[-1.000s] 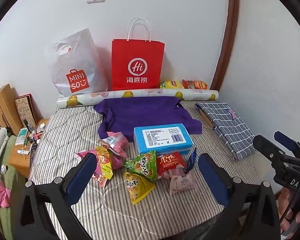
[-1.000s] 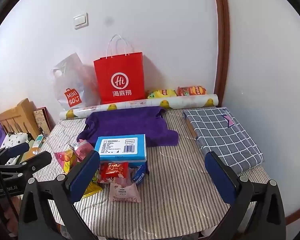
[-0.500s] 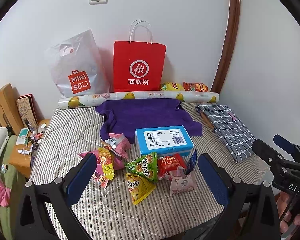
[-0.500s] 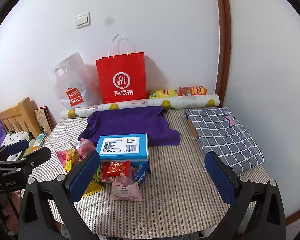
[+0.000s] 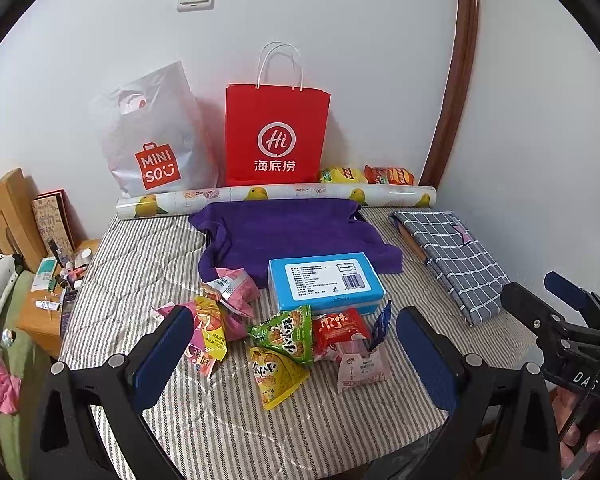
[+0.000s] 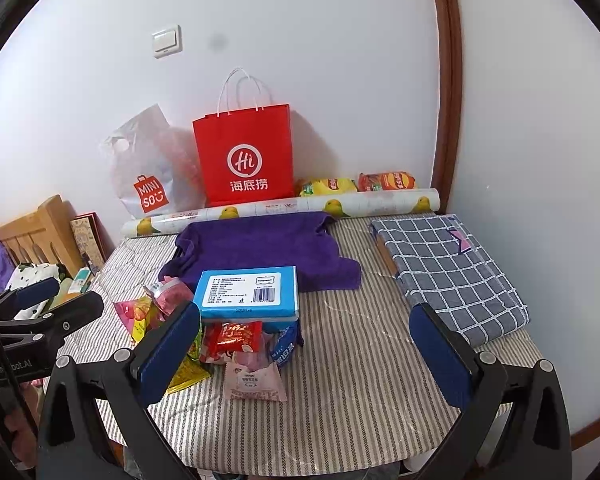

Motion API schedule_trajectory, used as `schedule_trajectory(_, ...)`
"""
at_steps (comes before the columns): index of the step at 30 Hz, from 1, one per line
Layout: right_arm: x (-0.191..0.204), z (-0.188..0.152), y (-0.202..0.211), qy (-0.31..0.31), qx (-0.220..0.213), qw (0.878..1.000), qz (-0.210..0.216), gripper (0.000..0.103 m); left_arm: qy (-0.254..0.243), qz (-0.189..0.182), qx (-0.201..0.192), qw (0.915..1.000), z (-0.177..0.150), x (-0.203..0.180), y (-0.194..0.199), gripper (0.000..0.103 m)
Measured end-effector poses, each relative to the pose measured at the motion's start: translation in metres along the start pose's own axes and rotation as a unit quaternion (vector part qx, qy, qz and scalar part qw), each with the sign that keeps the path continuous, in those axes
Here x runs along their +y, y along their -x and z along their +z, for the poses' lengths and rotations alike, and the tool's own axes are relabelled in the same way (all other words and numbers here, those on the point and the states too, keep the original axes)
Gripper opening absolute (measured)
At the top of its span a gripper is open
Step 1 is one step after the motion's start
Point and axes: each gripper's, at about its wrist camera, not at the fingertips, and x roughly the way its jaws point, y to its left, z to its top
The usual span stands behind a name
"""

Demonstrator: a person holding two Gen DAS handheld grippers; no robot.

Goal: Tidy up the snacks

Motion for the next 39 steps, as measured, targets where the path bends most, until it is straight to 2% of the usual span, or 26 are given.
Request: schedule_trajectory(39, 0.0012, -0.0019, 0.0019, 0.0, 0.001, 1.0, 0.003, 0.103, -0.006, -0.003, -0.002, 1.0, -0.0026, -0.0088, -0.0004, 0.102)
